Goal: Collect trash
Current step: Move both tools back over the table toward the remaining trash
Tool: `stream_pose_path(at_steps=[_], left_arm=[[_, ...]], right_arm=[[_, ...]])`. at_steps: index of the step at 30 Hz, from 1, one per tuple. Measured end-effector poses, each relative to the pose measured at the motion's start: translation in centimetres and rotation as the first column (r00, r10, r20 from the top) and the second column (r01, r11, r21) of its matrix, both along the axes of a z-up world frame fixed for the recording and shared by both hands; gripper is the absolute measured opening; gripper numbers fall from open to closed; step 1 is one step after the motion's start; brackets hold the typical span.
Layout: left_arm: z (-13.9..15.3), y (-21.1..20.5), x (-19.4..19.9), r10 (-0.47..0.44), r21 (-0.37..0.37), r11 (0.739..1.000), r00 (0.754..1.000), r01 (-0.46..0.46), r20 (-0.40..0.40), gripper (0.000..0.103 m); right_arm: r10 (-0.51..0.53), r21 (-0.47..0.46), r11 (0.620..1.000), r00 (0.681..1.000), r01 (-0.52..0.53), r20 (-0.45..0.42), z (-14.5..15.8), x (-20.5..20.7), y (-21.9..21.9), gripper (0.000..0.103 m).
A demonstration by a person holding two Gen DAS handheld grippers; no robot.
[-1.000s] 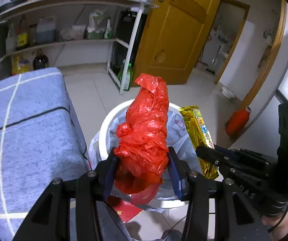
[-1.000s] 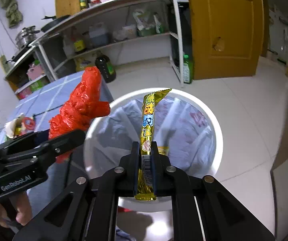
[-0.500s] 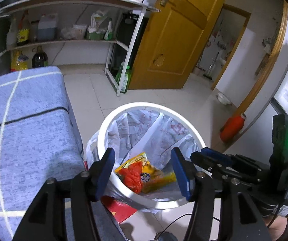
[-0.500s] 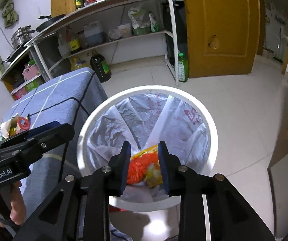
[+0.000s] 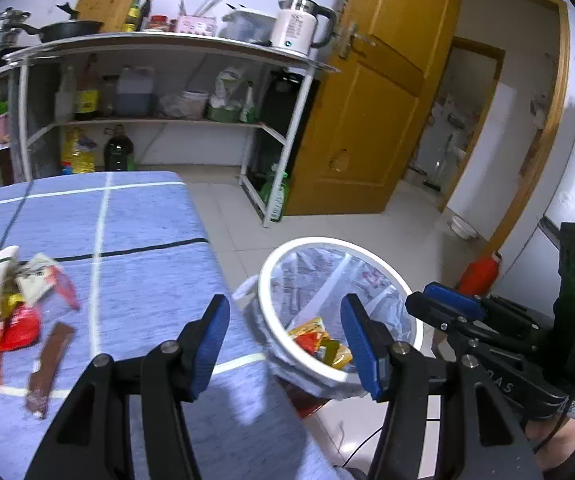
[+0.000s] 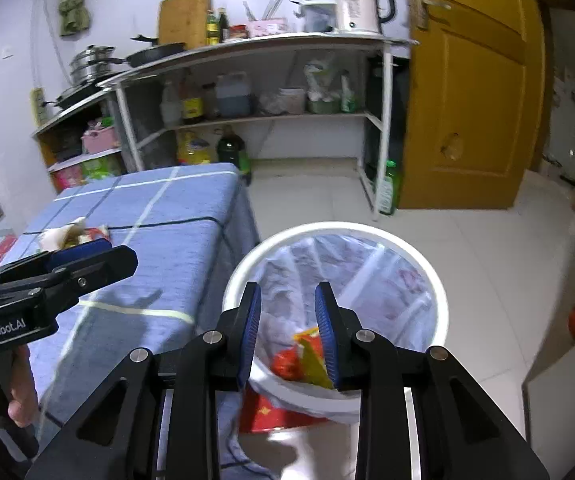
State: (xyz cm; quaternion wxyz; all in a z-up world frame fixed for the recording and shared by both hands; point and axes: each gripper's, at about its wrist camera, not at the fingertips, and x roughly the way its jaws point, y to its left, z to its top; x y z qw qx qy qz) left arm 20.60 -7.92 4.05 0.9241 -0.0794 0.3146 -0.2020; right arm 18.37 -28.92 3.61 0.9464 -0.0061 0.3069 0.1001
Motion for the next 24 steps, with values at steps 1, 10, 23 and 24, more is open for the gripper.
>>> stream_pose_path(at_steps=[1, 10, 23, 24], left_arm=[[0.2, 0.6, -0.4, 0.011, 0.003, 1.0, 1.0, -0.011, 0.006, 0.06], [1.0, 5.1, -3.1, 0.094, 0.026, 0.995, 0.995, -0.095, 0.044, 0.06], [-1.5, 14.1, -5.1, 0.274, 0.083, 0.958, 0.961, -0.276, 0.039, 0.06], [-1.8, 14.3, -5.1, 0.277, 0.088, 0.956, 0.96, -0.279, 0.035, 0.06]], right_arm=[[0.012, 0.0, 1.0, 1.0, -0.012, 0.003, 0.1, -0.1, 0.5, 0.029], [0.122, 0.003, 0.993, 0.992, -0.122, 0.028, 0.8, -0.8, 4.8, 0.029], [0.278, 0.007, 0.961, 0.96, -0.278, 0.023, 0.5, 0.1, 11.6, 0.029], [0.284, 0.005, 0.959, 0.959, -0.284, 0.019, 0.4, 0.2, 12.0, 0.029]])
